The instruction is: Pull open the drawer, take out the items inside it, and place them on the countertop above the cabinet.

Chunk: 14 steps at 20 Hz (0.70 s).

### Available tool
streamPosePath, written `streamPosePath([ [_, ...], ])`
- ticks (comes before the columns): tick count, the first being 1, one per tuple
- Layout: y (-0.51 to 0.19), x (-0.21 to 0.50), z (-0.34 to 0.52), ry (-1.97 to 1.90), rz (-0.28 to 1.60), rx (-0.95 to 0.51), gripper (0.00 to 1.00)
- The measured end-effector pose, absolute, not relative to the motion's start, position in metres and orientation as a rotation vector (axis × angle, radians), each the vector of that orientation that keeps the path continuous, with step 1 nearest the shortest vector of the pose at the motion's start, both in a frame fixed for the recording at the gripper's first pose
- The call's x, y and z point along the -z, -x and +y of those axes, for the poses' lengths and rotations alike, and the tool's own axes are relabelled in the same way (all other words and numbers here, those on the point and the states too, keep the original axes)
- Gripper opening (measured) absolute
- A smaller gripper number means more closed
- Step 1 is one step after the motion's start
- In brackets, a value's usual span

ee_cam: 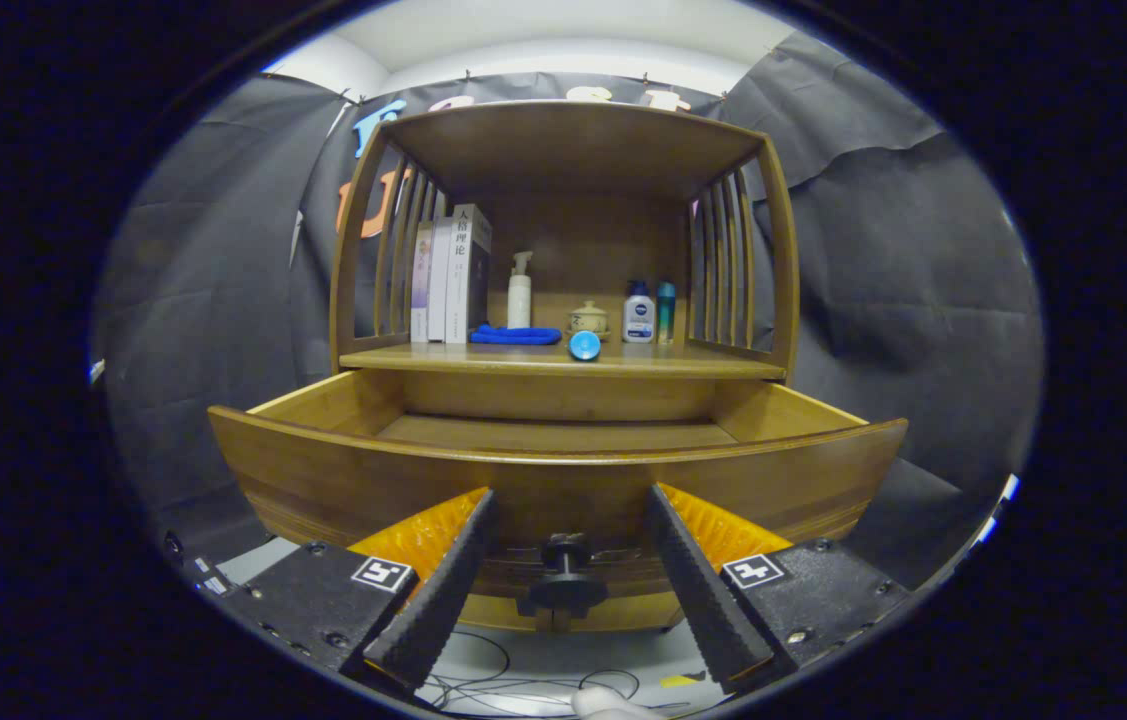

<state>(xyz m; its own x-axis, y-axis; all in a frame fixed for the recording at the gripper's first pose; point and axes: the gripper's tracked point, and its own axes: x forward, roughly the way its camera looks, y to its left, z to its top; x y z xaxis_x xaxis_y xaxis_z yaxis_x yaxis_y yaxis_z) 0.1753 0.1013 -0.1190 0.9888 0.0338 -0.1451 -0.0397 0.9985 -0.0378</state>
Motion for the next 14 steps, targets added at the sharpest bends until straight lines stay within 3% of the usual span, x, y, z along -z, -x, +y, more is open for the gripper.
streamPosePath([
  [14, -0.268, 0.112, 0.112, 0.051, 0.155, 0.003, 0.99],
])
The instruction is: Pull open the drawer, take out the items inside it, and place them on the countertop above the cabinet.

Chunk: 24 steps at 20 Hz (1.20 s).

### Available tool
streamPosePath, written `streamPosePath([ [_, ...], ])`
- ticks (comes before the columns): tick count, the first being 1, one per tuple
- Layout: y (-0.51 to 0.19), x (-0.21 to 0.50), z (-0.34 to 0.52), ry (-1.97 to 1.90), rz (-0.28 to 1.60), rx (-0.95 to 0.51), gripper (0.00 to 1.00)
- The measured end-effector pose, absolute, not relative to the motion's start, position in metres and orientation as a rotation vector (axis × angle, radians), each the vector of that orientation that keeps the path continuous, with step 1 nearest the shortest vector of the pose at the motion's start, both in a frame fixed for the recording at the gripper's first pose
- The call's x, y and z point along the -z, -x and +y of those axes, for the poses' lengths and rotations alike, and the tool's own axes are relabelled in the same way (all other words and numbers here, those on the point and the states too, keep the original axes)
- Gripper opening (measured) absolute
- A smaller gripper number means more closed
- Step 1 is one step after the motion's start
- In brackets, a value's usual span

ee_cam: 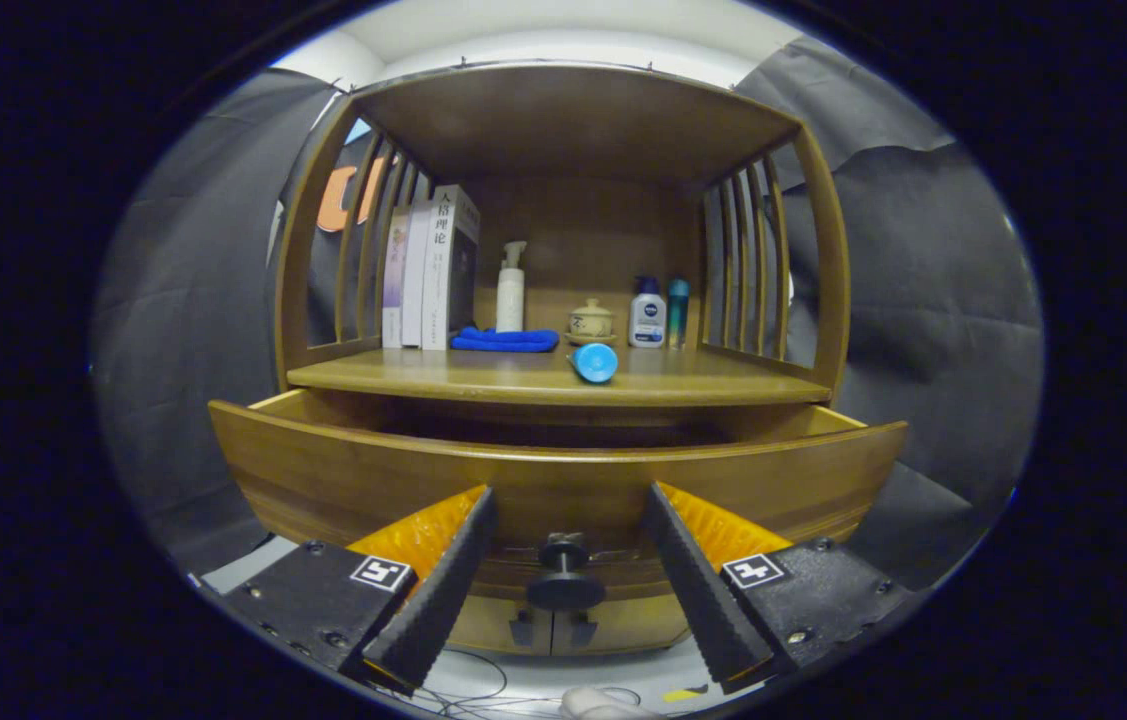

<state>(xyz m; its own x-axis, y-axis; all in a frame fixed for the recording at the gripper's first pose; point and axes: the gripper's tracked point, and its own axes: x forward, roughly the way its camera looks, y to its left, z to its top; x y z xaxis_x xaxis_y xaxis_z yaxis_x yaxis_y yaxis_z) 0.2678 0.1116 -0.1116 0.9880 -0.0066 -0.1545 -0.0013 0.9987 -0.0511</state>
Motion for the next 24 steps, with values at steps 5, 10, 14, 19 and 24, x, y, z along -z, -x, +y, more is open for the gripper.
streamPosePath([
  [5, -0.309, 0.107, 0.118, 0.042, 0.150, 0.007, 0.98],
  [10, -0.343, 0.128, 0.118, 0.050, 0.230, 0.010, 0.99],
  [14, -0.346, 0.133, 0.122, -0.037, 0.232, -0.014, 0.98],
  [19, -0.345, 0.123, 0.110, 0.010, 0.213, -0.003, 1.00],
  [24, -0.294, 0.091, 0.090, 0.009, 0.202, -0.005, 1.00],
])
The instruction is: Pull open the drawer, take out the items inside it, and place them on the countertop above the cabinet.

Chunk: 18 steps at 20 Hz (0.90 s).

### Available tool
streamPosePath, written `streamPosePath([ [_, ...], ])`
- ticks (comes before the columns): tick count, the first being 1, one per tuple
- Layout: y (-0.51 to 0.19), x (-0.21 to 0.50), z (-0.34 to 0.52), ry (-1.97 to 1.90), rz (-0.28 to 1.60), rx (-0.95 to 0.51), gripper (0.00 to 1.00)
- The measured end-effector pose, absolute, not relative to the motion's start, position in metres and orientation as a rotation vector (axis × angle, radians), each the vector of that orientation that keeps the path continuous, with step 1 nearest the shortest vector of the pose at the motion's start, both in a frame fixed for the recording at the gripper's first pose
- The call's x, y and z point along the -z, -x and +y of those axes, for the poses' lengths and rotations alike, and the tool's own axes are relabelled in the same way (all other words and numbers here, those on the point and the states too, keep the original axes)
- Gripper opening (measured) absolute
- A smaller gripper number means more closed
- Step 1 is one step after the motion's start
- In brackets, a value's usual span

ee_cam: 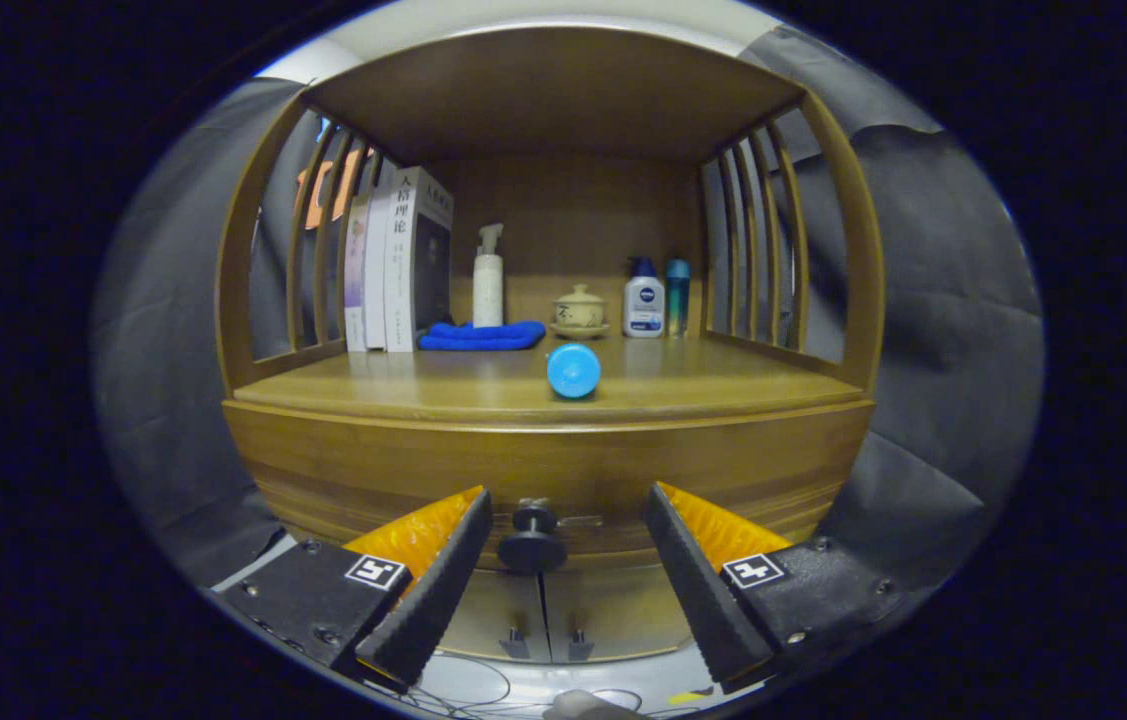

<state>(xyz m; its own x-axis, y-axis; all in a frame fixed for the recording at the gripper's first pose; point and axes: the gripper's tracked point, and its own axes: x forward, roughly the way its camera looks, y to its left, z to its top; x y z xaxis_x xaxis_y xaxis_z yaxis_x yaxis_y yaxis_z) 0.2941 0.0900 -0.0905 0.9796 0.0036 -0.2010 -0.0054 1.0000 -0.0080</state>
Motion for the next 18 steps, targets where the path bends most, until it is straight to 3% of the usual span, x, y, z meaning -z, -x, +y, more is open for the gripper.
streamPosePath([
  [9, -0.168, 0.018, 0.077, 0.043, 0.076, -0.043, 1.00],
  [18, -0.103, 0.038, 0.055, 0.023, 0.038, -0.009, 1.00],
])
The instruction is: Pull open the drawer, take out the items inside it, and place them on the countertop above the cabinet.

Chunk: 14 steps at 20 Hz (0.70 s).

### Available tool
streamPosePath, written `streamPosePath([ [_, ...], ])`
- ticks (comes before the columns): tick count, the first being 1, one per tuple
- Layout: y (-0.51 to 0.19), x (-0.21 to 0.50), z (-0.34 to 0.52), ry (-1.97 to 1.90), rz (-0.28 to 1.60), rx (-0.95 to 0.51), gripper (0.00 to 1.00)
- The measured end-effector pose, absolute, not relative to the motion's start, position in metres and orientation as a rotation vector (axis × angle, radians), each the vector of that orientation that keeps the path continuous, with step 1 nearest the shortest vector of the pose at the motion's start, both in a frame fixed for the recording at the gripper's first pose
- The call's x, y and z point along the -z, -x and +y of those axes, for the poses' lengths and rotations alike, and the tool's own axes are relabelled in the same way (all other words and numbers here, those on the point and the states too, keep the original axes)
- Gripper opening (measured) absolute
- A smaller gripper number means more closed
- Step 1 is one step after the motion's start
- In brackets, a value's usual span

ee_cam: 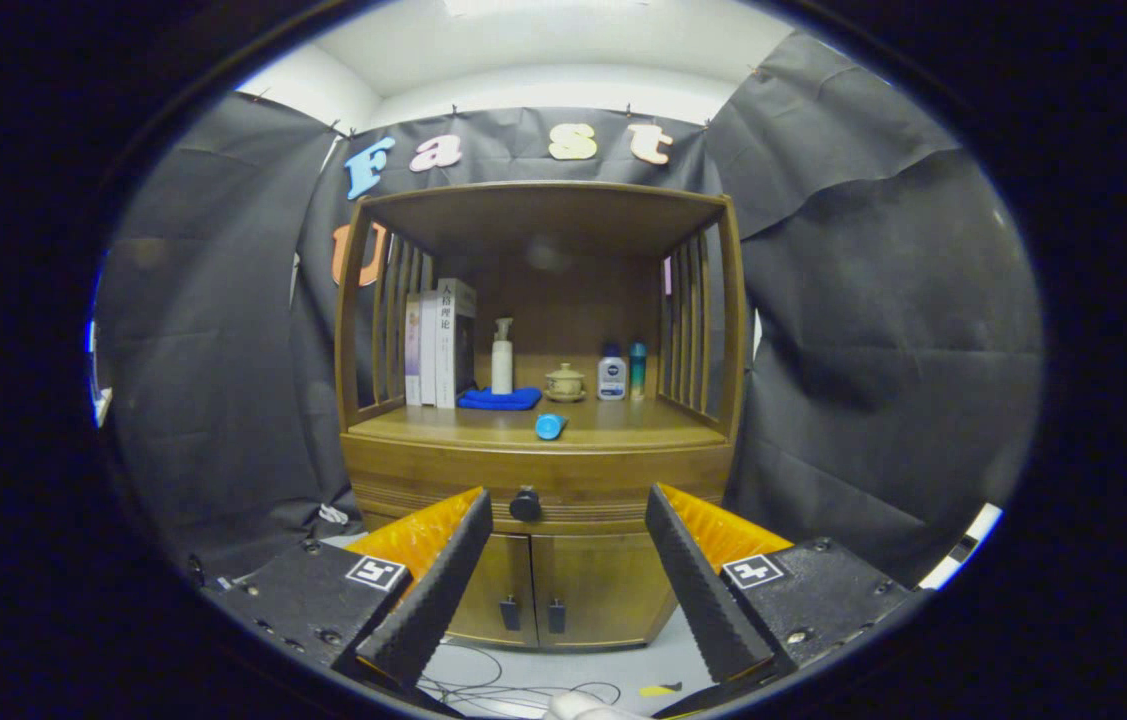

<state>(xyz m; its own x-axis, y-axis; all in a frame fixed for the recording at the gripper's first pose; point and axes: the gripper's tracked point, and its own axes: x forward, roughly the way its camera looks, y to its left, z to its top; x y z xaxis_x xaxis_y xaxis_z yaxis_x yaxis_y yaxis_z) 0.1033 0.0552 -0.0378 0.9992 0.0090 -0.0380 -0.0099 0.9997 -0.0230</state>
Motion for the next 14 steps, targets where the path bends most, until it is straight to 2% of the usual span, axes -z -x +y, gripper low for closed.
streamPosePath([
  [14, -0.0941, 0.0367, 0.0467, 0.009, 0.024, -0.013, 1.00],
])
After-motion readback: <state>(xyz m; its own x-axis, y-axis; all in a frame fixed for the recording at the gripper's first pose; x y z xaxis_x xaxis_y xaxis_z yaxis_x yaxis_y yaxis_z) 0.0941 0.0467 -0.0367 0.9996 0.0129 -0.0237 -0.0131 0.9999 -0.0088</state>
